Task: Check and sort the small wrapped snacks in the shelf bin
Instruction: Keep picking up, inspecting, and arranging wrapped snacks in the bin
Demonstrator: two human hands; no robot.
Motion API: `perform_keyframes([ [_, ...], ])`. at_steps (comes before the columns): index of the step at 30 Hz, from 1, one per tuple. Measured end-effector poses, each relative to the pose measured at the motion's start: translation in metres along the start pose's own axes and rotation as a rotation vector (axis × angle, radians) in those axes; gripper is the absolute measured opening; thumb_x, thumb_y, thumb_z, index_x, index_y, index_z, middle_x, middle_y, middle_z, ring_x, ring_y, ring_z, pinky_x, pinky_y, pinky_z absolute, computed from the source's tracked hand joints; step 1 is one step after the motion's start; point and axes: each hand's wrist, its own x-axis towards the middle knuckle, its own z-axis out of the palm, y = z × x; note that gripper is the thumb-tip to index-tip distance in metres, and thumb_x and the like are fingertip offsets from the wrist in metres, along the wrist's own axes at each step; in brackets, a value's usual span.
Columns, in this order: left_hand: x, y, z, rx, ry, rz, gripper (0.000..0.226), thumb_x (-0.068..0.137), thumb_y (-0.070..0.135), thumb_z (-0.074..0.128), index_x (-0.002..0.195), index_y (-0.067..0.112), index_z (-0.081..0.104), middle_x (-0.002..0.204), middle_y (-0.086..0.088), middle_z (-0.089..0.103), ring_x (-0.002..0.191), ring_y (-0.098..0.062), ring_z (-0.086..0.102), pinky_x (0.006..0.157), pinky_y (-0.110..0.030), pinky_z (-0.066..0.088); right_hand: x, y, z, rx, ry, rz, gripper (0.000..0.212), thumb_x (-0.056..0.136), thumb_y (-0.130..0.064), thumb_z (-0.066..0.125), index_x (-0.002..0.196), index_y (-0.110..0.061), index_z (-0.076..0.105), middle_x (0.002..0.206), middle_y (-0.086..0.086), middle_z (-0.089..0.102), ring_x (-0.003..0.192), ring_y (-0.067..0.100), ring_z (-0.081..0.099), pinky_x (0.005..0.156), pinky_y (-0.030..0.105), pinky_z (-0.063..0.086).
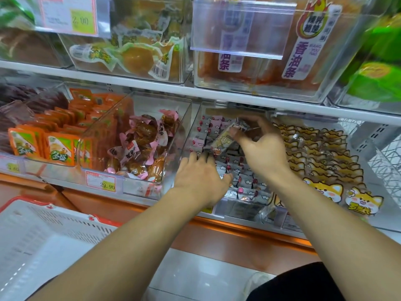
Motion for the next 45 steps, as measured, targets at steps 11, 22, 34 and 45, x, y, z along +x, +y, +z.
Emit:
perform_keyframes([
  [11, 0.001, -0.003, -0.001, -0.084, -0.022, 0.009, 0.080, 0.092, 0.072, 0.037, 0.146, 0.013, 0.036, 0.150, -0.013, 0.047, 0.138, -0.035, 0.034, 0.111, -0.047, 0.028, 0.017, 0.014, 0.016, -0.150, -0.188, 0.109, 0.027, 0.086, -0.032, 0.079, 0.110, -0.033, 0.067, 0.100, -0.016, 0.068, 0.090, 0.000, 0.064, 0.071, 0.012, 0.046],
  [22, -0.022, -0.002, -0.003, -0.112, 0.028, 0.022, 0.077, 0.094, 0.070, 0.042, 0.145, 0.012, 0.041, 0.145, -0.012, 0.046, 0.136, -0.030, 0.035, 0.115, -0.042, 0.030, 0.014, 0.006, 0.031, -0.229, -0.231, -0.008, 0.027, 0.080, -0.028, 0.084, 0.103, -0.029, 0.069, 0.101, -0.014, 0.070, 0.090, 0.003, 0.066, 0.080, 0.019, 0.052],
  [34, -0.045, -0.004, 0.000, 0.038, 0.005, 0.072, 0.092, 0.095, 0.073, 0.032, 0.157, 0.006, 0.018, 0.165, -0.018, 0.018, 0.154, -0.031, 0.007, 0.126, -0.041, 0.008, 0.020, 0.001, 0.053, -0.771, -0.555, -0.065, 0.015, 0.092, -0.034, 0.069, 0.100, -0.027, 0.079, 0.101, 0.000, 0.077, 0.084, 0.021, 0.069, 0.080, 0.029, 0.055],
  [45, -0.047, -0.006, 0.003, 0.006, 0.069, 0.071, 0.088, 0.094, 0.074, 0.034, 0.153, 0.008, 0.028, 0.161, -0.016, 0.026, 0.152, -0.029, 0.013, 0.125, -0.040, 0.012, 0.017, -0.006, 0.068, -0.317, -0.283, 0.130, 0.010, 0.093, -0.016, 0.065, 0.091, -0.026, 0.065, 0.094, -0.006, 0.071, 0.089, 0.015, 0.068, 0.078, 0.031, 0.055],
])
